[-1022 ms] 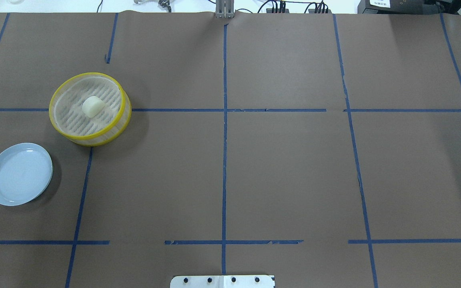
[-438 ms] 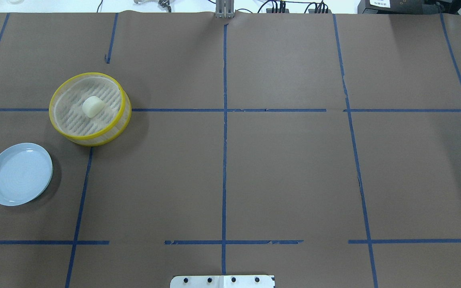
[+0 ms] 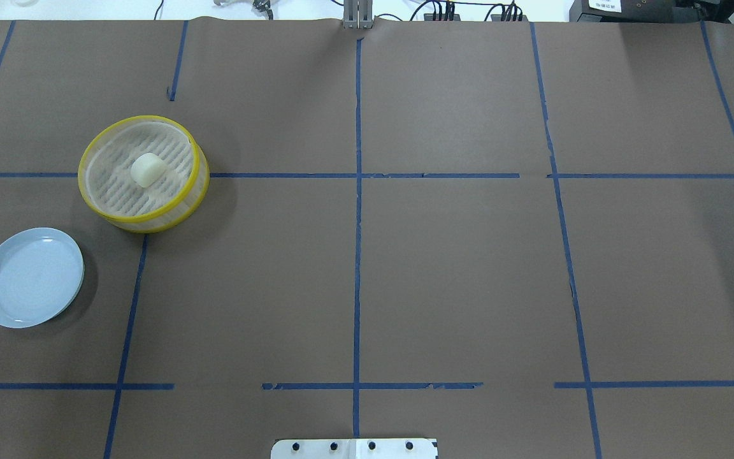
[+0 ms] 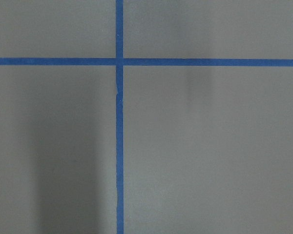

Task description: Place bun in steamer

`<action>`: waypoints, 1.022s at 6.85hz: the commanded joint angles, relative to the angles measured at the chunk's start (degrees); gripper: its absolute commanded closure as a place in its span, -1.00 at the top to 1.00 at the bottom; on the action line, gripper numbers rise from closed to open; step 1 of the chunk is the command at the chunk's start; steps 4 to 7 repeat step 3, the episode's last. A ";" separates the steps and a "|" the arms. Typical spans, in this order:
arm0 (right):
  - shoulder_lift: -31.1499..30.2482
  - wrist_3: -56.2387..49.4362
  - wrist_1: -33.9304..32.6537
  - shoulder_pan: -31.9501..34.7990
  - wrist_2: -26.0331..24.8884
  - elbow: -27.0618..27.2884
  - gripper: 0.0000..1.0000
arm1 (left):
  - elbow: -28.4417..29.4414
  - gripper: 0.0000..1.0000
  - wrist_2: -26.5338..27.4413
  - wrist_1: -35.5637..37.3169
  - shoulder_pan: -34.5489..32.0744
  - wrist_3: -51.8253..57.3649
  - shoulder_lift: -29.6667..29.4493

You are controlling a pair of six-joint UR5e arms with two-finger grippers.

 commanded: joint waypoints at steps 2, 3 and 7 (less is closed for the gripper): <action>0.00 0.00 0.00 0.02 0.00 0.00 1.00 | 1.23 1.00 0.28 -0.43 0.05 0.19 -0.45; 0.00 0.00 0.00 -0.07 0.00 0.00 1.00 | 1.50 1.00 0.11 -0.43 0.05 0.10 -0.45; 0.00 0.00 0.00 -0.07 0.00 0.00 1.00 | 1.50 1.00 0.11 -0.43 0.05 0.10 -0.45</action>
